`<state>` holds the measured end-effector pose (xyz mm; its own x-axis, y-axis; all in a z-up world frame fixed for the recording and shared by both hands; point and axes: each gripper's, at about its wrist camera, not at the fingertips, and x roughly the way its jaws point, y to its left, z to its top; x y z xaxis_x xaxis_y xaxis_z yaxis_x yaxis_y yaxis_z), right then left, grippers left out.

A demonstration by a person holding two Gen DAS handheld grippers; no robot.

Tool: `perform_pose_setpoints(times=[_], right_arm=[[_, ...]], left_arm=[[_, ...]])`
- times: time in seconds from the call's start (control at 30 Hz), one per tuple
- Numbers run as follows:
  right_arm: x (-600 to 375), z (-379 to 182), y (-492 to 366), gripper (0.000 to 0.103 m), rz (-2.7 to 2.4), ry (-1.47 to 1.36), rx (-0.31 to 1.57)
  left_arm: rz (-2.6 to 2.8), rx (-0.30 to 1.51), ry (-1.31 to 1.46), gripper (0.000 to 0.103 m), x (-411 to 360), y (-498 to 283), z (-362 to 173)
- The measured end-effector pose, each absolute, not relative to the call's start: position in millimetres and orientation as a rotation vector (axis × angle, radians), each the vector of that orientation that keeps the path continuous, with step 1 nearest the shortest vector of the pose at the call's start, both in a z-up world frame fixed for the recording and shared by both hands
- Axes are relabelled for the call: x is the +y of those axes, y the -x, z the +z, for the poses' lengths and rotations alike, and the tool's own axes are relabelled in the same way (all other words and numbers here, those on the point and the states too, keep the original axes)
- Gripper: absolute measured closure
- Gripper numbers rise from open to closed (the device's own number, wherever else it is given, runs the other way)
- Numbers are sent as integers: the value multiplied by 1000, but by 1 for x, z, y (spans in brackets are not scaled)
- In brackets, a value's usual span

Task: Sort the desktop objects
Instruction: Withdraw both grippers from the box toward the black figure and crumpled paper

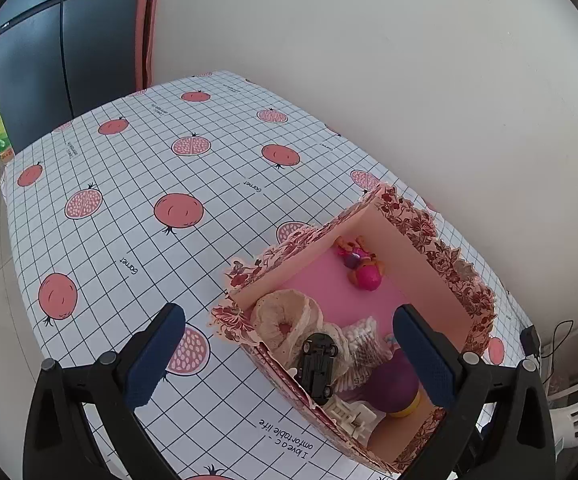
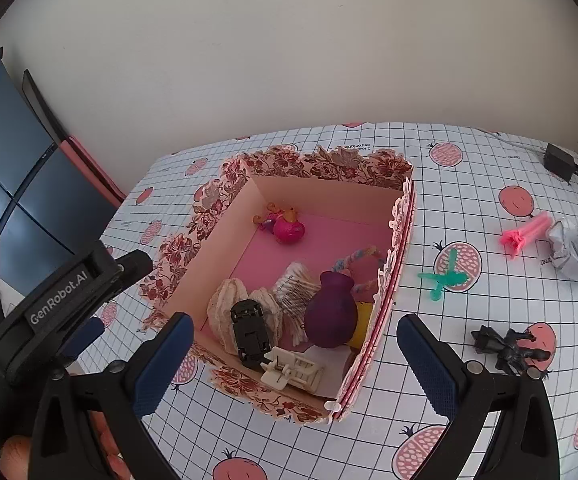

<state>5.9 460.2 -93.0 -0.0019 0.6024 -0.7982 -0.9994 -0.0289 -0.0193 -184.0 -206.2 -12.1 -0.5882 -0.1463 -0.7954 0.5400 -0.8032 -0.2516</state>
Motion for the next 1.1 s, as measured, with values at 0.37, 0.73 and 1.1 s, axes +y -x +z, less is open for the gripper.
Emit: perform_pose_setpoints(times=[0.37,0.73,1.1], right_arm=[[455,-56,-53,0,1427,729,620],[445,-7,-132,0,1387,646,584],[437,12,-209,0,1317,605,608]], left_arm=[[-2548,494,-1107,0,-155,194,13],[-2743,324,-1023,0,-66,202,42],[-2789,404,-1165,0,-5,217,24]])
